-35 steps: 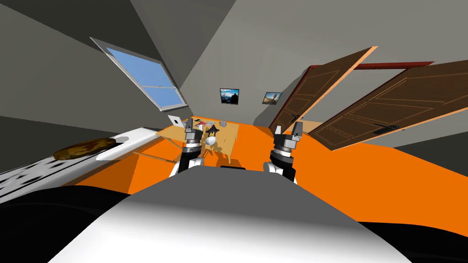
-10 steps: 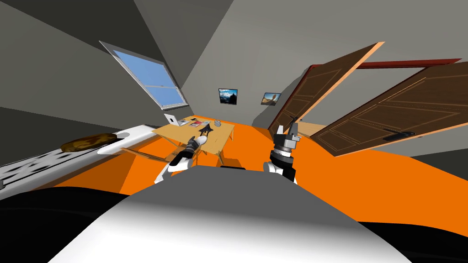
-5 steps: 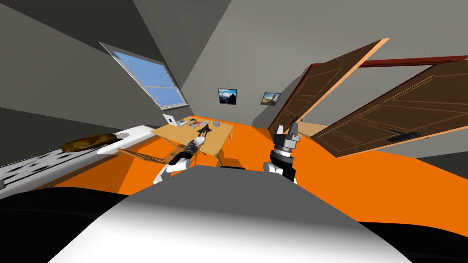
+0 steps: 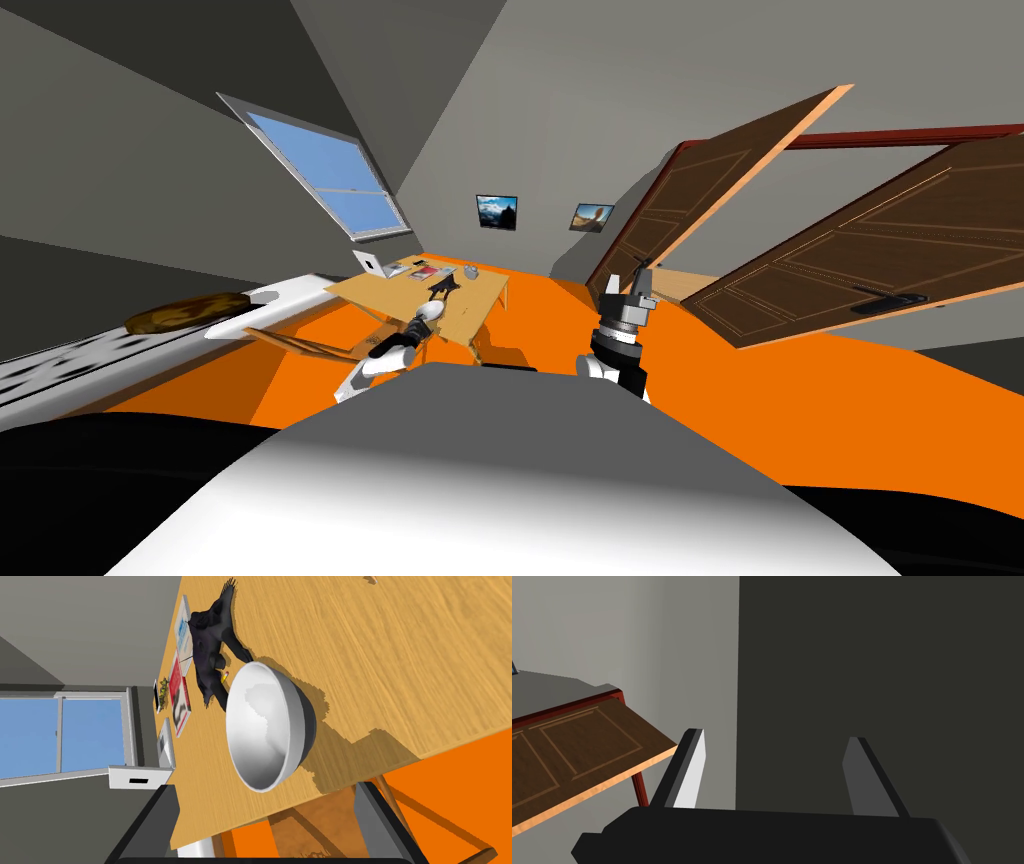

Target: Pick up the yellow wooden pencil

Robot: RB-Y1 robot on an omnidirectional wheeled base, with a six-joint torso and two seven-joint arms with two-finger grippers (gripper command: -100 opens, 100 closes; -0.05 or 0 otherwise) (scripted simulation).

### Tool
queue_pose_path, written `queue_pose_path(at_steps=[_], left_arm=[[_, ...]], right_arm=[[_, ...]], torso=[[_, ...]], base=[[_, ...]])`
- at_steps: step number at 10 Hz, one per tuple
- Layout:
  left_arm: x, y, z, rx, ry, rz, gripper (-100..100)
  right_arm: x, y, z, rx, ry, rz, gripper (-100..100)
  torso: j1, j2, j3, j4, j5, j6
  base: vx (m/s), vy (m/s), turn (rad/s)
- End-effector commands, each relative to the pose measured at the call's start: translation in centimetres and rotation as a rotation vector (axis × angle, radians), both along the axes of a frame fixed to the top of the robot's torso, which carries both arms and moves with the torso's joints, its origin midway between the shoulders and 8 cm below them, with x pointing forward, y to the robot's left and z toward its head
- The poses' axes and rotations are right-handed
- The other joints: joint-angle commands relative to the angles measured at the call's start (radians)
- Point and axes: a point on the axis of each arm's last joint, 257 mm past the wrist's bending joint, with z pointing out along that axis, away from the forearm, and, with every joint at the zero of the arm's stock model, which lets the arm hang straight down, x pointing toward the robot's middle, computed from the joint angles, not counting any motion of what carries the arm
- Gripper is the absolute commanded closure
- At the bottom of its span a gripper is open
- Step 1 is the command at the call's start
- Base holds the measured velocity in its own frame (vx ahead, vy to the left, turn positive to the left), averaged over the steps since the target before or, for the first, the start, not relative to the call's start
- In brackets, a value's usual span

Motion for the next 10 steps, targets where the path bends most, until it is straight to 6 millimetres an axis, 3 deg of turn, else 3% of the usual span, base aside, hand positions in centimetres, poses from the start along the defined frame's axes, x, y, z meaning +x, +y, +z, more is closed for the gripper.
queue_pose_path(at_steps=[1,10], left_arm=[[-0.8,0.2,-1.4,-0.036,0.042,0.020,-100],[-4.6,2.2,-9.1,-0.303,0.264,0.188,-100]], right_arm=[[0.0,0.0,0.0,0.000,0.000,0.000,0],[0.0,0.0,0.0,0.000,0.000,0.000,0]], torso=[[0.000,0.000,0.000,0.000,0.000,0.000],[0.002,0.000,0.000,0.000,0.000,0.000]], base=[[0.072,-0.059,0.009],[0.078,-0.046,0.001]])
